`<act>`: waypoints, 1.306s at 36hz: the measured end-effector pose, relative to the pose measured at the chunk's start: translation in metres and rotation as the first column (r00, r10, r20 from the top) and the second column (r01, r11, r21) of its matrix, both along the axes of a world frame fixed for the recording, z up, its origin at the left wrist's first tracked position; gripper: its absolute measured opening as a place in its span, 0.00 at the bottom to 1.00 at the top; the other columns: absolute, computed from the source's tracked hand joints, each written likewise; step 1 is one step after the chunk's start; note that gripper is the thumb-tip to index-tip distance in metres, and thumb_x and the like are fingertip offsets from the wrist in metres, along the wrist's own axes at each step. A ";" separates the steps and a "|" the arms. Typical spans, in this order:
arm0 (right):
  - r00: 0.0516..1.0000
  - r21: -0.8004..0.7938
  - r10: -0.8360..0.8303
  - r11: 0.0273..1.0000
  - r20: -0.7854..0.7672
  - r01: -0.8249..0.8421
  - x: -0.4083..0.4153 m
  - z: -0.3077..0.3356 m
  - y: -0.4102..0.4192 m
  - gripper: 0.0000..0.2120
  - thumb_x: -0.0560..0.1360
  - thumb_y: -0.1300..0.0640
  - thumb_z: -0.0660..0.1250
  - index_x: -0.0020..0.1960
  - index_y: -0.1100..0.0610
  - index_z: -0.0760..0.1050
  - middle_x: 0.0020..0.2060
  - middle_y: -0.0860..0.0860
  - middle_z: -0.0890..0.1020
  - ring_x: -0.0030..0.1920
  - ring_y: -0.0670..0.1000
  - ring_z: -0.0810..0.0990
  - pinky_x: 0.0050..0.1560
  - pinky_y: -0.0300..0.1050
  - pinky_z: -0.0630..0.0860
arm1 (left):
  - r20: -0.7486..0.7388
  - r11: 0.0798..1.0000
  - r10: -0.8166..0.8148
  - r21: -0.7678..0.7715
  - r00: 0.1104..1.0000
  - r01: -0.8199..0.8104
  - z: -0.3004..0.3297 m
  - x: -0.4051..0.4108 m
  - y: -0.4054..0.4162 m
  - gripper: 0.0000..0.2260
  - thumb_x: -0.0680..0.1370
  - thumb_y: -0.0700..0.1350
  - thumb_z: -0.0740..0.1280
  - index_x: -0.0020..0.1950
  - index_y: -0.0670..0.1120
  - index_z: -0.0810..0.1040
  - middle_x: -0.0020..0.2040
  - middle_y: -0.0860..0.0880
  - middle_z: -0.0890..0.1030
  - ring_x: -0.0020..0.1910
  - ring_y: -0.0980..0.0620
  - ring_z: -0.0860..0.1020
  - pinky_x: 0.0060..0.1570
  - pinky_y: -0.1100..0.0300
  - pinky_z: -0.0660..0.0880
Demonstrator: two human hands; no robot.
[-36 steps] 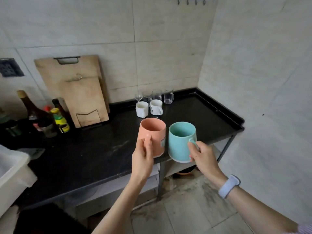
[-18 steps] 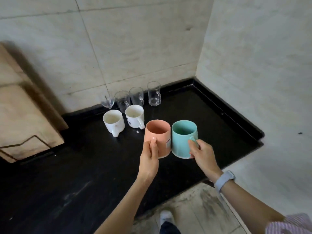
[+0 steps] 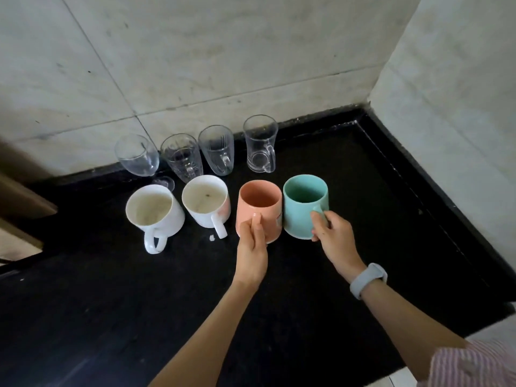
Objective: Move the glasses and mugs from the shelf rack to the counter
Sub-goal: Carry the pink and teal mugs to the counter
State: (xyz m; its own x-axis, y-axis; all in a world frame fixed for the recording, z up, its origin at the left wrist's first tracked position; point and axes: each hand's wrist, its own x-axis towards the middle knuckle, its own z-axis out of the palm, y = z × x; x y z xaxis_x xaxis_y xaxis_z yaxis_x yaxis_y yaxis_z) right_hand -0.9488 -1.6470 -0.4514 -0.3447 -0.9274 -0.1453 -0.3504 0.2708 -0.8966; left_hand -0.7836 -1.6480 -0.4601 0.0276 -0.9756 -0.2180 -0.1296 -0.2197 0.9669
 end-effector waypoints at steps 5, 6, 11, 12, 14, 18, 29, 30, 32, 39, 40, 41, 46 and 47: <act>0.998 -0.023 -0.003 1.000 0.058 0.004 0.001 -0.011 -0.020 0.15 0.76 0.52 0.62 0.32 0.56 0.70 0.26 0.50 0.76 0.27 0.42 0.74 0.30 0.29 0.70 | -0.040 1.000 0.008 -0.018 0.999 -0.008 -0.007 -0.003 -0.017 0.12 0.80 0.54 0.53 0.49 0.47 0.68 0.43 0.55 0.74 0.43 0.60 0.73 0.51 0.53 0.75; 0.998 -0.027 -0.003 1.000 0.070 0.005 0.001 -0.012 -0.024 0.15 0.76 0.52 0.62 0.32 0.56 0.70 0.26 0.50 0.76 0.27 0.42 0.74 0.30 0.29 0.70 | -0.052 1.000 0.003 -0.020 0.999 -0.004 -0.007 -0.004 -0.019 0.12 0.81 0.53 0.52 0.50 0.46 0.68 0.45 0.55 0.74 0.46 0.58 0.74 0.53 0.53 0.75; 0.991 -0.017 -0.016 1.000 0.135 0.018 0.004 -0.019 -0.036 0.15 0.77 0.54 0.61 0.32 0.55 0.70 0.28 0.50 0.75 0.30 0.44 0.76 0.35 0.34 0.74 | -0.027 0.999 -0.037 -0.013 0.999 0.036 -0.013 -0.009 -0.027 0.09 0.82 0.48 0.53 0.53 0.43 0.67 0.48 0.59 0.74 0.47 0.63 0.75 0.56 0.51 0.75; 0.989 -0.015 -0.014 1.000 0.147 0.016 0.005 -0.021 -0.037 0.15 0.77 0.55 0.60 0.32 0.55 0.70 0.28 0.50 0.74 0.31 0.44 0.75 0.38 0.37 0.75 | -0.027 0.999 -0.049 -0.011 0.998 0.048 -0.013 -0.010 -0.029 0.07 0.82 0.47 0.53 0.51 0.46 0.67 0.48 0.60 0.74 0.46 0.67 0.75 0.56 0.51 0.74; 0.986 -0.002 -0.004 1.000 0.164 0.005 0.008 -0.022 -0.039 0.15 0.78 0.58 0.58 0.33 0.55 0.71 0.29 0.50 0.75 0.33 0.47 0.76 0.44 0.43 0.75 | -0.016 0.998 -0.063 0.001 0.998 0.063 -0.016 -0.011 -0.032 0.05 0.82 0.45 0.53 0.49 0.51 0.67 0.48 0.62 0.74 0.45 0.70 0.74 0.56 0.52 0.74; 0.981 0.047 -0.008 0.999 0.193 -0.001 0.011 -0.021 -0.041 0.12 0.78 0.61 0.57 0.37 0.56 0.73 0.32 0.51 0.79 0.39 0.50 0.79 0.52 0.48 0.76 | 0.060 0.999 -0.042 -0.004 0.997 0.043 -0.024 -0.008 -0.035 0.04 0.81 0.44 0.56 0.50 0.46 0.69 0.43 0.58 0.76 0.39 0.64 0.74 0.49 0.59 0.75; 0.996 0.100 -0.082 0.992 0.036 0.079 0.019 -0.015 -0.035 0.14 0.77 0.54 0.61 0.45 0.65 0.77 0.45 0.60 0.80 0.45 0.57 0.78 0.49 0.53 0.73 | 0.237 0.984 0.174 -0.022 0.956 -0.174 -0.015 -0.023 -0.028 0.06 0.78 0.42 0.62 0.50 0.40 0.75 0.31 0.53 0.72 0.28 0.58 0.69 0.33 0.66 0.66; 0.998 0.117 -0.060 0.991 0.014 0.058 0.018 -0.013 -0.035 0.14 0.77 0.54 0.60 0.43 0.64 0.76 0.45 0.59 0.79 0.44 0.55 0.77 0.47 0.50 0.72 | 0.245 0.983 0.179 -0.015 0.953 -0.181 -0.013 -0.024 -0.028 0.06 0.78 0.42 0.62 0.50 0.40 0.75 0.33 0.52 0.73 0.30 0.56 0.69 0.35 0.63 0.67; 0.999 0.154 -0.021 0.988 -0.036 0.027 0.017 -0.009 -0.035 0.12 0.77 0.54 0.60 0.45 0.62 0.75 0.47 0.58 0.77 0.44 0.51 0.74 0.46 0.44 0.67 | 0.257 0.983 0.174 0.005 0.951 -0.182 -0.007 -0.026 -0.028 0.06 0.78 0.42 0.62 0.50 0.40 0.74 0.38 0.47 0.77 0.36 0.50 0.74 0.41 0.56 0.72; 0.957 0.071 -0.013 0.997 -0.289 0.035 0.028 0.033 -0.021 0.18 0.74 0.61 0.63 0.63 0.63 0.68 0.61 0.60 0.72 0.65 0.58 0.68 0.66 0.51 0.64 | 0.319 0.992 0.125 -0.016 0.939 -0.126 0.027 -0.008 -0.013 0.15 0.78 0.57 0.59 0.55 0.47 0.74 0.52 0.52 0.78 0.49 0.57 0.76 0.51 0.59 0.74; 0.946 0.022 0.003 1.000 -0.324 0.005 0.033 0.041 -0.018 0.20 0.74 0.62 0.63 0.64 0.63 0.66 0.63 0.61 0.70 0.66 0.59 0.67 0.67 0.50 0.63 | 0.363 0.996 0.088 -0.030 0.927 -0.083 0.033 0.000 -0.011 0.16 0.78 0.53 0.60 0.59 0.45 0.73 0.55 0.49 0.78 0.52 0.54 0.77 0.52 0.57 0.74; 0.933 -0.025 0.037 0.998 -0.359 -0.049 0.041 0.052 -0.018 0.20 0.74 0.63 0.63 0.65 0.63 0.66 0.65 0.61 0.69 0.68 0.59 0.65 0.67 0.51 0.63 | 0.423 0.997 0.062 -0.061 0.904 -0.040 0.044 0.011 -0.009 0.16 0.78 0.50 0.61 0.62 0.44 0.73 0.57 0.47 0.78 0.54 0.51 0.77 0.53 0.55 0.75; 0.817 -0.162 0.265 0.905 -0.512 -0.394 0.085 0.093 -0.020 0.15 0.73 0.62 0.61 0.60 0.61 0.73 0.63 0.57 0.73 0.66 0.55 0.66 0.69 0.42 0.59 | 0.745 0.984 0.020 -0.133 0.667 0.120 0.085 0.076 0.001 0.14 0.77 0.49 0.61 0.61 0.46 0.72 0.58 0.47 0.77 0.56 0.45 0.75 0.54 0.50 0.73; 0.780 -0.159 0.321 0.870 -0.537 -0.467 0.100 0.101 -0.019 0.14 0.73 0.62 0.61 0.57 0.61 0.74 0.59 0.56 0.76 0.64 0.55 0.69 0.68 0.43 0.62 | 0.803 0.983 0.044 -0.143 0.594 0.120 0.094 0.093 0.006 0.15 0.77 0.49 0.60 0.62 0.47 0.71 0.60 0.47 0.77 0.59 0.46 0.74 0.57 0.50 0.70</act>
